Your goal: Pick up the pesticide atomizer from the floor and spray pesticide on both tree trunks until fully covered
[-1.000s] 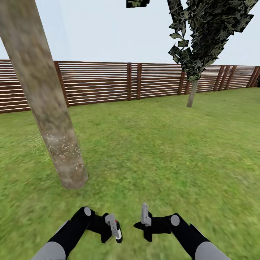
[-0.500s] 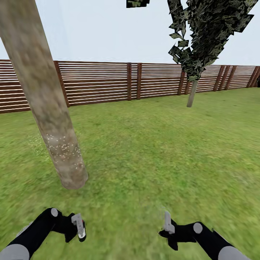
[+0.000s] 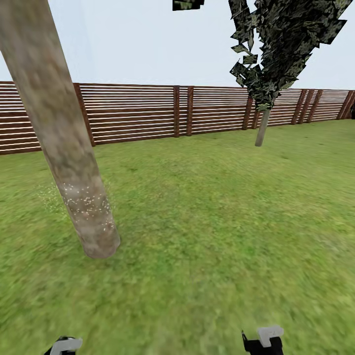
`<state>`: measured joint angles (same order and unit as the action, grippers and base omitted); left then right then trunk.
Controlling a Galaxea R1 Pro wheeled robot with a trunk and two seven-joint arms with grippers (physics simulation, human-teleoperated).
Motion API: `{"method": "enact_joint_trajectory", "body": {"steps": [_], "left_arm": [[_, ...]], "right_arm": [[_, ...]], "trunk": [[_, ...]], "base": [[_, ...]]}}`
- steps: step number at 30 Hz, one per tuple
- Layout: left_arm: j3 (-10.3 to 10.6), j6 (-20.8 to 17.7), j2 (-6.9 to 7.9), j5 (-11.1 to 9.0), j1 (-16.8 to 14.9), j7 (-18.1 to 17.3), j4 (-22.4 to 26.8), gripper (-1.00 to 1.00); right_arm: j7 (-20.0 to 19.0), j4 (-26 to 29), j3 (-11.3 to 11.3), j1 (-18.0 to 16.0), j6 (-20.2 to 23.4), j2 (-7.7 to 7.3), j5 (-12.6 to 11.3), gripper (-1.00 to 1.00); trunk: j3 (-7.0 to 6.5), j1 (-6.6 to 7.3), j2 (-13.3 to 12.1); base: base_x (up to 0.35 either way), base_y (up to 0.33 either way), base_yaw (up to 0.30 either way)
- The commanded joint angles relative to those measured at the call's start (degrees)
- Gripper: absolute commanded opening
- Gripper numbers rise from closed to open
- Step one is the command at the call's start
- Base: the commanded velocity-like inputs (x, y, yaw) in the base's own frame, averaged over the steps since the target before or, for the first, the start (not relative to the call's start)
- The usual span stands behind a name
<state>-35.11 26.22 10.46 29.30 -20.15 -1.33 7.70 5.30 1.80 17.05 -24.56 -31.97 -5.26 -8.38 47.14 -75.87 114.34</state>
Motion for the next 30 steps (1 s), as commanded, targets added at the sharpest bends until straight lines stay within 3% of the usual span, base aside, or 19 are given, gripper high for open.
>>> {"method": "enact_joint_trajectory", "body": {"steps": [1,3,6,8,17,30], "left_arm": [[-0.47,0.71,-0.02,0.13,0.28,0.52,-1.29,-1.0],[-0.53,1.1,-0.07,-0.14,0.78,1.05,-3.02,-1.0],[-0.96,1.52,-0.05,-4.01,0.98,1.3,-3.82,-1.0],[-0.96,1.6,-0.08,-4.9,0.99,1.26,-3.91,-1.0],[-1.0,1.65,-0.09,-5.27,0.99,1.28,-4.45,-1.0],[-1.1,1.79,-0.01,-5.38,1.89,1.41,-4.32,-1.0]], "right_arm": [[0.18,-0.07,0.53,0.42,-1.23,-0.01,-0.81,1.0],[0.18,-0.12,0.54,0.78,-2.08,-0.01,-1.04,1.0],[0.21,-0.13,0.53,0.97,-2.37,-0.01,-1.14,1.0],[0.23,-0.13,0.58,1.38,-2.39,0.24,-1.13,1.0],[-0.01,-0.21,0.65,2.24,-1.81,1.65,-1.03,1.0],[-0.02,-0.22,0.62,2.85,-1.78,1.75,-1.02,1.0]], "trunk": [[0.04,0.01,0.02],[0.04,0.01,0.02],[0.04,0.01,0.02],[0.04,0.01,0.02],[0.04,0.01,0.02],[0.04,0.01,0.02]], "base": [[0.0,0.0,0.0],[0.0,0.0,0.0],[0.0,0.0,0.0],[0.0,0.0,0.0],[0.0,0.0,0.0],[0.0,0.0,0.0]]}}
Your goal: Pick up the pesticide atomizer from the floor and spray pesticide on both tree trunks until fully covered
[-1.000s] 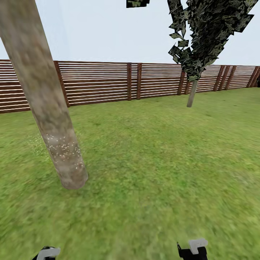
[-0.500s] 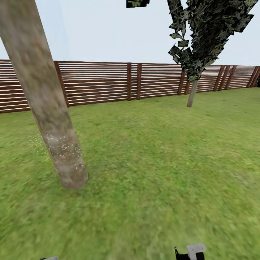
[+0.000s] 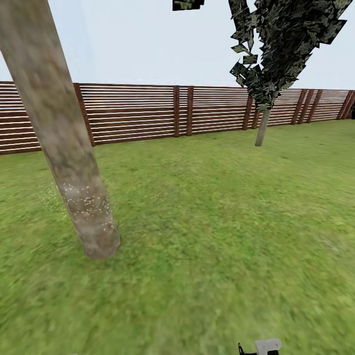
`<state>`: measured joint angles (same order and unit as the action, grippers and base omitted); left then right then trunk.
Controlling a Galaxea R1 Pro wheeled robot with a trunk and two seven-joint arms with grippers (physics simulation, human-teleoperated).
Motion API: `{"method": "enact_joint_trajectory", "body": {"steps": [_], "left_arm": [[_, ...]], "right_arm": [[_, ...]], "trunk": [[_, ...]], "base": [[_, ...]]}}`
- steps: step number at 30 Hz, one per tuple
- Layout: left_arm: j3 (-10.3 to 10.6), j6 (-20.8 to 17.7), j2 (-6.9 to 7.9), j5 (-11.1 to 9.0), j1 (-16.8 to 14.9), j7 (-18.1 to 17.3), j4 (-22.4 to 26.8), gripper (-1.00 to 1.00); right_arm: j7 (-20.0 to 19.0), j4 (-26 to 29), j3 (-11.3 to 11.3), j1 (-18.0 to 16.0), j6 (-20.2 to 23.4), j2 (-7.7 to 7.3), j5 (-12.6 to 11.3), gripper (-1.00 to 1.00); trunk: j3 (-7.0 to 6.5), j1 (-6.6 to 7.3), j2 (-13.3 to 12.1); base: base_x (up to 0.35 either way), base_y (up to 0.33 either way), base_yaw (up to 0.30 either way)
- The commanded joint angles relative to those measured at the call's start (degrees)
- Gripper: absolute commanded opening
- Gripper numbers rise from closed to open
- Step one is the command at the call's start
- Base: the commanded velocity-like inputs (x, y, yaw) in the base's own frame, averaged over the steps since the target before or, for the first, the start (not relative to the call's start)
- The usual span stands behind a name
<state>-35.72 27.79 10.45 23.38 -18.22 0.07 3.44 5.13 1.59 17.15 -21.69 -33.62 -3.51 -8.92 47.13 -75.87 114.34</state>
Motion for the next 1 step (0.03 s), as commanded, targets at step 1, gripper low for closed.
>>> {"method": "enact_joint_trajectory", "body": {"steps": [1], "left_arm": [[-0.49,0.23,0.01,0.53,-0.03,0.01,-0.03,-1.0]], "right_arm": [[0.14,-0.01,0.52,-0.02,-0.13,0.0,-0.48,1.0]], "trunk": [[0.05,0.01,0.02]], "base": [[0.0,0.0,0.0]]}}
